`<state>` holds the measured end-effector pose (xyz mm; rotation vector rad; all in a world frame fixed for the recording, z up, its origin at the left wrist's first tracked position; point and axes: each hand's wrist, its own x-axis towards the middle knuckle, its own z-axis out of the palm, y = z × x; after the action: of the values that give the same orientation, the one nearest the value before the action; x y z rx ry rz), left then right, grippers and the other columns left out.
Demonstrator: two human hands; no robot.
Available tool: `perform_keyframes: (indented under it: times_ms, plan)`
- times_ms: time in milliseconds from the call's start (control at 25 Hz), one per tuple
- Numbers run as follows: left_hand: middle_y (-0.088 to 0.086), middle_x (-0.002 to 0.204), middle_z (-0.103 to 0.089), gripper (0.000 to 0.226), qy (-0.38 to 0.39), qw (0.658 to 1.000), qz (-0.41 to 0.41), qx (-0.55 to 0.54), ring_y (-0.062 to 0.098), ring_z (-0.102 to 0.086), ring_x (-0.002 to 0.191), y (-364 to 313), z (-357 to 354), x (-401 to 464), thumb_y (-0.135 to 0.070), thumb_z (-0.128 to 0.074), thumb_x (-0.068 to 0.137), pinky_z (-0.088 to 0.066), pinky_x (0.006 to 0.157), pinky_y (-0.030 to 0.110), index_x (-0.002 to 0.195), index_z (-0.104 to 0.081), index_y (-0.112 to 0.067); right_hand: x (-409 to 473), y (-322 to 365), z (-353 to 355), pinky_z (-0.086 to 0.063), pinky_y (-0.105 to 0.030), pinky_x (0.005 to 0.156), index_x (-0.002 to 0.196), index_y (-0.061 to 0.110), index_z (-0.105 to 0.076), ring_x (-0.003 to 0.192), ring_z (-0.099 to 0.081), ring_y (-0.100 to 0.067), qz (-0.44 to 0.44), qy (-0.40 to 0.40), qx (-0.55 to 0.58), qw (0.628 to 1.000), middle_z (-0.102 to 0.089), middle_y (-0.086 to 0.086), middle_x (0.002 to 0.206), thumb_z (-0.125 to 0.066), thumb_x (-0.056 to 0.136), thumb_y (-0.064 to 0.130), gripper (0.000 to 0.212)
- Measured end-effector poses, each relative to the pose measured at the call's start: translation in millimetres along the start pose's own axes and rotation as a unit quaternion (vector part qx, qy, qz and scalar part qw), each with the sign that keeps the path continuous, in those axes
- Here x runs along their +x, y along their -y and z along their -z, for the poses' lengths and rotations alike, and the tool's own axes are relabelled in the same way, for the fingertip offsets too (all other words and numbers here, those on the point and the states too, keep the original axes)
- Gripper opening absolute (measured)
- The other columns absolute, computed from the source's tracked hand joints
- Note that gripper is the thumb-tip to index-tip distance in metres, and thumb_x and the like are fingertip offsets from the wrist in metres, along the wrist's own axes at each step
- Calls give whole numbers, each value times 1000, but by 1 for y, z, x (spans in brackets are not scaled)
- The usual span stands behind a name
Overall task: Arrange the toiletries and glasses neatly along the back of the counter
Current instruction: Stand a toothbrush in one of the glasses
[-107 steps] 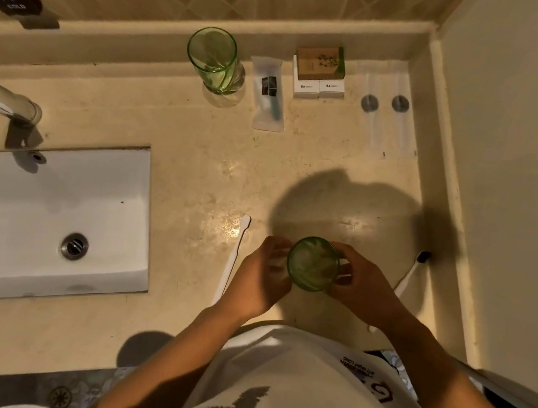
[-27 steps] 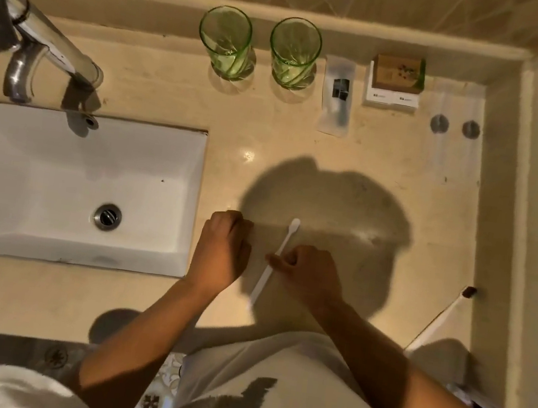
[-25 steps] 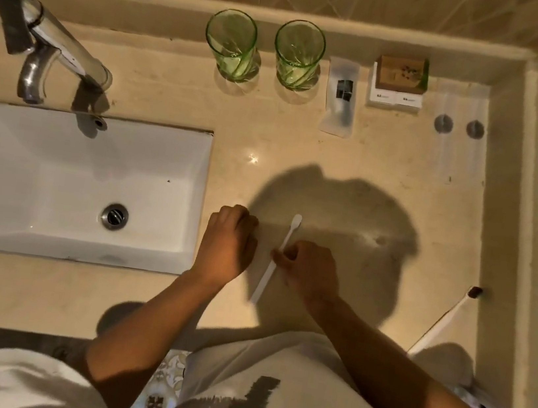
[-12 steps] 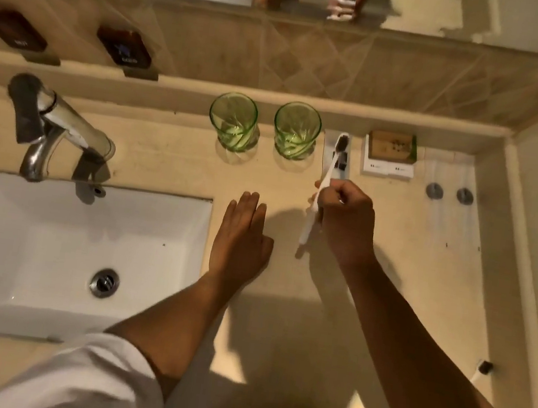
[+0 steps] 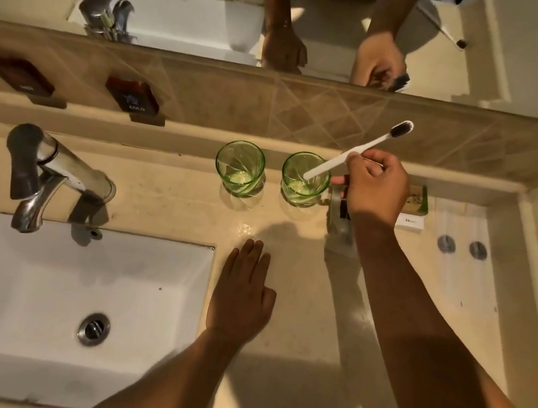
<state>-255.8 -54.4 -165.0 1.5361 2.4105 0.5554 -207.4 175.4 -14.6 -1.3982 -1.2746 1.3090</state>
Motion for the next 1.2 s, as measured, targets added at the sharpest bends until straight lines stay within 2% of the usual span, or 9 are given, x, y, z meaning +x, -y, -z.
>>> perform_keyframes:
  times_ms: [200,360,440,600,720,840,1040,1120,1200]
  plan:
    - [12,157,-44,58,-18,1000,2,1,28,-31,152,-1,-2,1,-26,-48,88,-28,123,49,144,-45,-13,3,-16,-13,-55,-32,52,91,12,-66,51,-69,-20,-20,19,-42,999,-75,-6,79,-70,89,14,5]
    - [11,157,-45,58,-21,1000,6,1,27,-32,152,-1,-2,1,-28,-47,88,-30,123,49,143,-48,-12,6,-26,-19,-60,-32,76,95,9,-75,73,-69,-15,-9,18,-100,995,-75,-5,87,-76,84,15,12]
    - [11,157,-45,58,-25,1000,9,1,27,-32,151,-2,-2,1,-28,-47,87,-31,122,49,143,-49,-12,8,-32,-21,-59,-32,81,96,7,-76,74,-66,-12,-21,14,-104,994,-74,-4,85,-77,84,15,15]
    - [10,156,-46,56,-28,1000,13,-5,27,-34,151,-3,-2,0,-29,-46,89,-35,120,52,142,-51,-13,12,-35,-24,-58,-30,79,98,8,-76,77,-67,-13,-47,9,-99,994,-75,-4,87,-76,84,18,17]
    - [10,157,-45,55,-25,1000,14,-1,27,-33,151,-1,-3,-1,-30,-46,90,-35,119,52,143,-50,-14,15,-36,-24,-56,-23,75,101,8,-76,75,-65,-11,-45,18,-100,994,-74,-2,86,-76,84,17,19]
    - [8,158,-44,56,-16,1000,19,-1,25,-31,152,-2,-2,0,-31,-45,91,-34,120,51,145,-48,-15,16,-38,-25,-49,-15,66,100,8,-75,69,-59,-8,-41,25,-103,994,-68,3,77,-76,84,15,18]
    - [9,158,-44,56,-12,1000,16,7,25,-30,152,-2,0,0,-30,-46,91,-33,121,49,145,-49,-14,17,-42,-19,-51,-28,72,101,8,-72,68,-53,-13,-49,45,-85,994,-59,3,70,-76,84,14,18]
    - [8,158,-45,56,-4,1000,16,18,25,-31,152,-4,3,0,-32,-44,93,-34,121,48,145,-51,-13,13,-43,-9,-54,-33,80,106,8,-72,75,-58,-15,-61,53,-71,994,-63,0,78,-76,85,16,23]
    - [6,158,-44,56,0,1000,21,22,24,-30,152,-6,7,-1,-33,-44,94,-34,121,47,146,-52,-13,5,-46,9,-54,-31,85,110,9,-71,82,-61,-15,-57,51,-73,994,-67,-1,88,-73,88,20,25]
